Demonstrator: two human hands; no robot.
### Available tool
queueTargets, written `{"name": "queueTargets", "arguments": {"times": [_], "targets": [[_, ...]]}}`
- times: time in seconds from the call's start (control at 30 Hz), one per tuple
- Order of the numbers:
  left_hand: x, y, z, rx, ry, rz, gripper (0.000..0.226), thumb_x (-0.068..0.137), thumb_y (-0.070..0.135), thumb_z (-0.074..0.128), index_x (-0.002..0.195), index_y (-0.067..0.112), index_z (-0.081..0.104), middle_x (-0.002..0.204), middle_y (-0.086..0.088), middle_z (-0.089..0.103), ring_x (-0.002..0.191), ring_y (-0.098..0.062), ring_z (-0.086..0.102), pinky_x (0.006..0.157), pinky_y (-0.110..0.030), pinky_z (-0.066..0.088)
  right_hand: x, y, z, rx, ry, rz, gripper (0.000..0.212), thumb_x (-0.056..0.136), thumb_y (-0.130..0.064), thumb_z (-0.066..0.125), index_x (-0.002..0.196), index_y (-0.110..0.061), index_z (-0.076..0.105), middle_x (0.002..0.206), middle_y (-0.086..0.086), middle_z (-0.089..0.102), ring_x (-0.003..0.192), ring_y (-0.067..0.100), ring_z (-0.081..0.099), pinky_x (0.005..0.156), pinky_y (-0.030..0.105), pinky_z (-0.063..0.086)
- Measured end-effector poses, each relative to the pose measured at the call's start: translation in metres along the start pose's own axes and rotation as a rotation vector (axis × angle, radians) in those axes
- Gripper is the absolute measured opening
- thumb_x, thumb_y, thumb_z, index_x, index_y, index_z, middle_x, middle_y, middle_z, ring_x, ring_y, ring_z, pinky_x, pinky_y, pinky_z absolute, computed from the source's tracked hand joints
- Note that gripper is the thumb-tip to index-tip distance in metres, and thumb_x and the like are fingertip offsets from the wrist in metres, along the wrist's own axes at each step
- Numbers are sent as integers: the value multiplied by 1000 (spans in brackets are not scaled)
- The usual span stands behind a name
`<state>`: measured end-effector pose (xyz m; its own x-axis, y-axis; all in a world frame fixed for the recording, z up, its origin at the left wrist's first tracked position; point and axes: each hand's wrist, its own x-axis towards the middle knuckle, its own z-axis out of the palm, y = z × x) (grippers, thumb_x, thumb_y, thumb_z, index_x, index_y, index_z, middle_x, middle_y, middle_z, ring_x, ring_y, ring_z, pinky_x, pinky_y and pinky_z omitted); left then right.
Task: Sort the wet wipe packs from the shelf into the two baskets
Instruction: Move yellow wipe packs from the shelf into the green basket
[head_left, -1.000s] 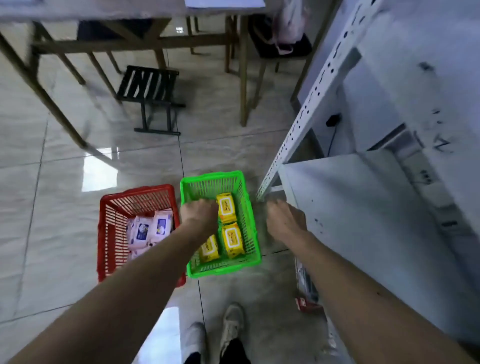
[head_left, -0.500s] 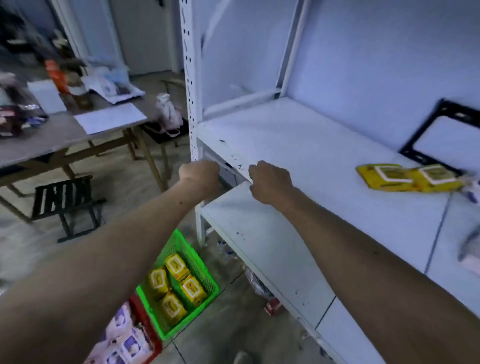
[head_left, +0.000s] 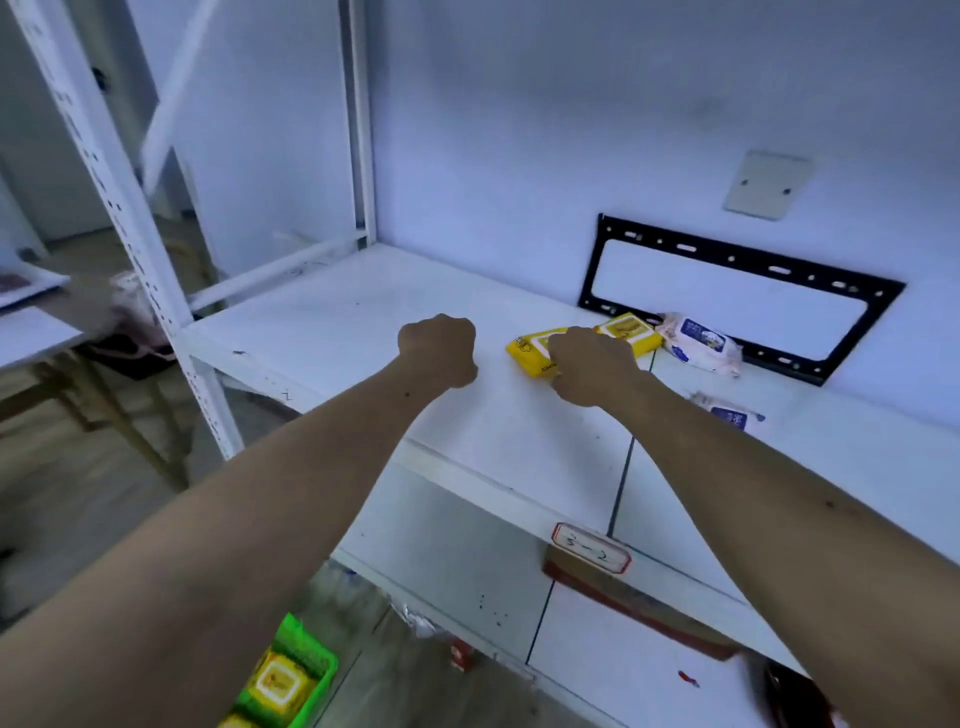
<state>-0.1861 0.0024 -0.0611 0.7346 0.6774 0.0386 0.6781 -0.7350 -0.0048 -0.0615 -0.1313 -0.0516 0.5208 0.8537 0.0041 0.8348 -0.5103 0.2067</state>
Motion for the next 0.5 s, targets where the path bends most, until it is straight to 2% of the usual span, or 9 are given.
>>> {"name": "queueTargets", "arguments": {"times": [0.1, 0.23, 0.4, 0.5], "targets": [[24, 28, 8, -18, -9, 17, 10, 85, 24, 58, 93, 18, 54, 87, -1, 55, 79, -25, 56, 65, -29, 35, 7, 41, 12, -2, -45, 55, 29, 92, -22, 54, 120, -15, 55, 124, 8, 54, 116, 28, 56, 74, 33, 41], [56, 52, 21, -47, -18, 56, 20, 86, 27, 57, 103, 16, 59, 103, -4, 62, 97, -27, 63, 68, -29, 35, 25, 79, 32, 33, -125, 152, 32, 93, -23, 54, 124, -15, 55, 127, 7, 55, 117, 28, 56, 76, 31, 41], [107, 63, 36, -102, -36, 122, 28, 87, 34, 52, 108, 16, 58, 111, -5, 61, 104, -27, 60, 70, -31, 37, 64, 105, 54, 85, -144, 283, 36, 96, -29, 50, 129, -15, 53, 132, 7, 55, 121, 28, 54, 81, 34, 41], [139, 69, 49, -137, -73, 183, 38, 88, 42, 52, 115, 15, 57, 116, -5, 59, 108, -26, 57, 71, -33, 38, 92, 113, 68, 178, -143, 387, 34, 96, -30, 50, 126, -14, 53, 129, 8, 58, 117, 30, 57, 77, 33, 39]]}}
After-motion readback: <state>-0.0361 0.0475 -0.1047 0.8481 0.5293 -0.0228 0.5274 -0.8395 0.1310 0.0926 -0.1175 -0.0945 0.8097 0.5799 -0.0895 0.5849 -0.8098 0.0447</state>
